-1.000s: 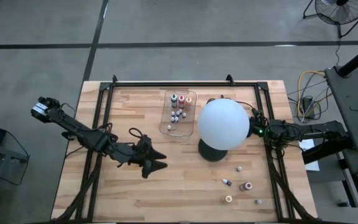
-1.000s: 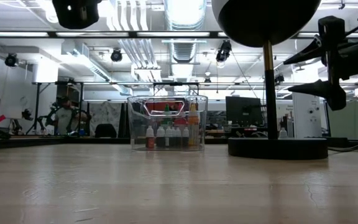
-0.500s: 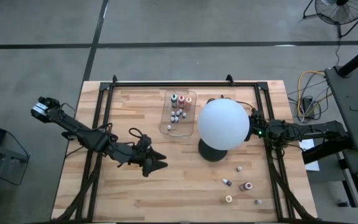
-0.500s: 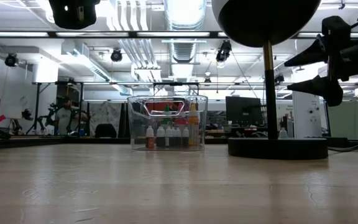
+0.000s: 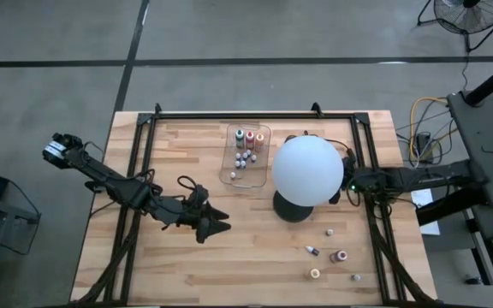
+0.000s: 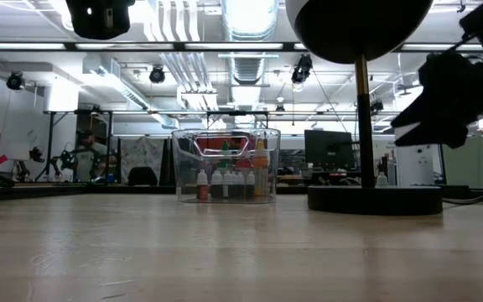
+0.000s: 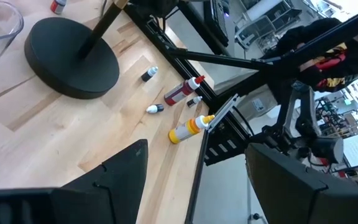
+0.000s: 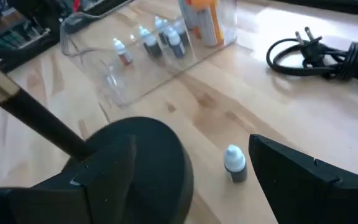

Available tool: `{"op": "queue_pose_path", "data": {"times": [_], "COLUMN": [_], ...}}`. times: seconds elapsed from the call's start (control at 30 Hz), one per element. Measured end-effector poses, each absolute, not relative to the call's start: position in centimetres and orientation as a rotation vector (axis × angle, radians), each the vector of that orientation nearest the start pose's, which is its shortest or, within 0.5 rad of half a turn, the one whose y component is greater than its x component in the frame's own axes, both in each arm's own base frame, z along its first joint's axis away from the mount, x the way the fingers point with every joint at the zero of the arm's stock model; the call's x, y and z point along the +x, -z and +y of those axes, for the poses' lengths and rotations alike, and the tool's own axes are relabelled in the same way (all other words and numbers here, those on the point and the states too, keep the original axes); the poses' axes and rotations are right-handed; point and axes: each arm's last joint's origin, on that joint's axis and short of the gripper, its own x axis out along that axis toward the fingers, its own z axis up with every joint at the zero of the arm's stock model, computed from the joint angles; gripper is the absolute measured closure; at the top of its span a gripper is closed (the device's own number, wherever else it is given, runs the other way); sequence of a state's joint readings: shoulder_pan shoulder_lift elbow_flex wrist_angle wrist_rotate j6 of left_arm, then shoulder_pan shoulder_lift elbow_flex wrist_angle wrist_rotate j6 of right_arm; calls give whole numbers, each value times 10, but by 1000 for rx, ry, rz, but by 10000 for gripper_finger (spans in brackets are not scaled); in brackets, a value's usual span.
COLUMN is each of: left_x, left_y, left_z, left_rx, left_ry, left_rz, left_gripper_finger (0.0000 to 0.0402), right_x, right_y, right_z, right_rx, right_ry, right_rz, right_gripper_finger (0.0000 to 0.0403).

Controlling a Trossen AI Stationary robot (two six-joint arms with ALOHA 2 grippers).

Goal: Pick & Place food coloring
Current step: Put the small red food coloring bottle into the transparent bin

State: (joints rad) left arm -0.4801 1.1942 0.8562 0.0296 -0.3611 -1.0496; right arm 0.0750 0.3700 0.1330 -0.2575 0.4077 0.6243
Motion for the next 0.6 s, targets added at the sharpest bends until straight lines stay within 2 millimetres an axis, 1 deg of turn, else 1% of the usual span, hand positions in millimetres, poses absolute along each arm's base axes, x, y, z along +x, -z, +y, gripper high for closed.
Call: {"op": "queue_pose_path", "data": {"times": [0.1,0.23,0.33,0.47,0.53,0.6], "left_x": [239,239,239,240,240,240], "left_y": [-296,-295,-296,-296,-296,-296], "left_z": [-113,-113,-113,-112,-112,-112], "left_rx": [-914,-887,-857,-839,-839,-840], "left_ry": [-40,-36,-37,-38,-37,-36], "left_rz": [314,314,309,306,306,304], "left_gripper_finger": [161,161,161,161,161,161], "right_x": [113,111,115,121,122,126], "right_y": [-172,-198,-210,-218,-214,-212], "right_z": [-3,-4,-6,-12,-16,-19], "right_rx": [454,391,355,304,292,293], "right_ry": [460,492,505,542,579,582], "right_rz": [383,467,483,533,594,618], "right_gripper_finger": [101,101,101,101,101,101]}}
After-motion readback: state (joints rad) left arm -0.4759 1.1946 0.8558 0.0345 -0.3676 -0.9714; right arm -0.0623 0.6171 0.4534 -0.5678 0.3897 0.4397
